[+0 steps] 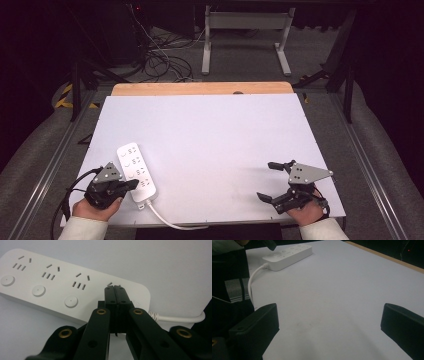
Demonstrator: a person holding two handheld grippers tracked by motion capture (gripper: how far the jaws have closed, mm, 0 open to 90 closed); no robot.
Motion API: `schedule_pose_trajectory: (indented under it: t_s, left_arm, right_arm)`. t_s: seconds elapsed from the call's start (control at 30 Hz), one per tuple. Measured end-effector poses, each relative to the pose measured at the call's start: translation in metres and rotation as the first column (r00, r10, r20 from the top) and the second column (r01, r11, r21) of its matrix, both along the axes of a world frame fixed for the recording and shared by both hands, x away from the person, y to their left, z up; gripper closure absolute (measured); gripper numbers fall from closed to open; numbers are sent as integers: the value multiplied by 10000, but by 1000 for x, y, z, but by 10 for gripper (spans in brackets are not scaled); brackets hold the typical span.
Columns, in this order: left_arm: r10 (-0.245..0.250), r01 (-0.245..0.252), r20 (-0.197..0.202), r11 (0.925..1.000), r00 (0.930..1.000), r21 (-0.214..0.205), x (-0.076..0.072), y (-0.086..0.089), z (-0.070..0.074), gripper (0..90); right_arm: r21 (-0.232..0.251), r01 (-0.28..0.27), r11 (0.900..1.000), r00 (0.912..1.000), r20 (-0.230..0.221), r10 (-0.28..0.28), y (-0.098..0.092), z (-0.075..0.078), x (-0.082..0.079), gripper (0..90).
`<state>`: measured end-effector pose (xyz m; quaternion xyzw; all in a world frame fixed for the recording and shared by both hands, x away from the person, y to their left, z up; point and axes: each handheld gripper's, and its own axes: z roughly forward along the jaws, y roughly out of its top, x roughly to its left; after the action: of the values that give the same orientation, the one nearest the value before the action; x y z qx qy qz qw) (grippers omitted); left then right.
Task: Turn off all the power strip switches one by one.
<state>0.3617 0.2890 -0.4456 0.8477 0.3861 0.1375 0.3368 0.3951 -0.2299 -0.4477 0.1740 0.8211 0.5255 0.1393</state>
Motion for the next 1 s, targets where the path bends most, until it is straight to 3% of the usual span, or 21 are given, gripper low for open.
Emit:
schedule_pose_trajectory:
  t_s: [0.33, 0.7, 0.87, 1.0]
  left_arm:
    - [91, -83, -274, 9995, 9996, 293, 4, -1, -6, 900]
    - [226, -215, -224, 9986, 9995, 484, 4, -5, -10, 900]
    - [277, -271, -153, 9987, 9995, 433, 3, -4, -11, 900]
    - [307, -303, -239, 9994, 9992, 164, 3, -2, -12, 900]
  right_arm:
    - [2, -16, 10000, 10000, 1, 16, 0, 0, 0, 22]
    - [-7, -37, 10000, 10000, 5, 37, 0, 0, 0, 22]
    - [1, -42, 10000, 10000, 29, 42, 0, 0, -1, 22]
    - [-6, -62, 10000, 10000, 21, 62, 0, 0, -1, 22]
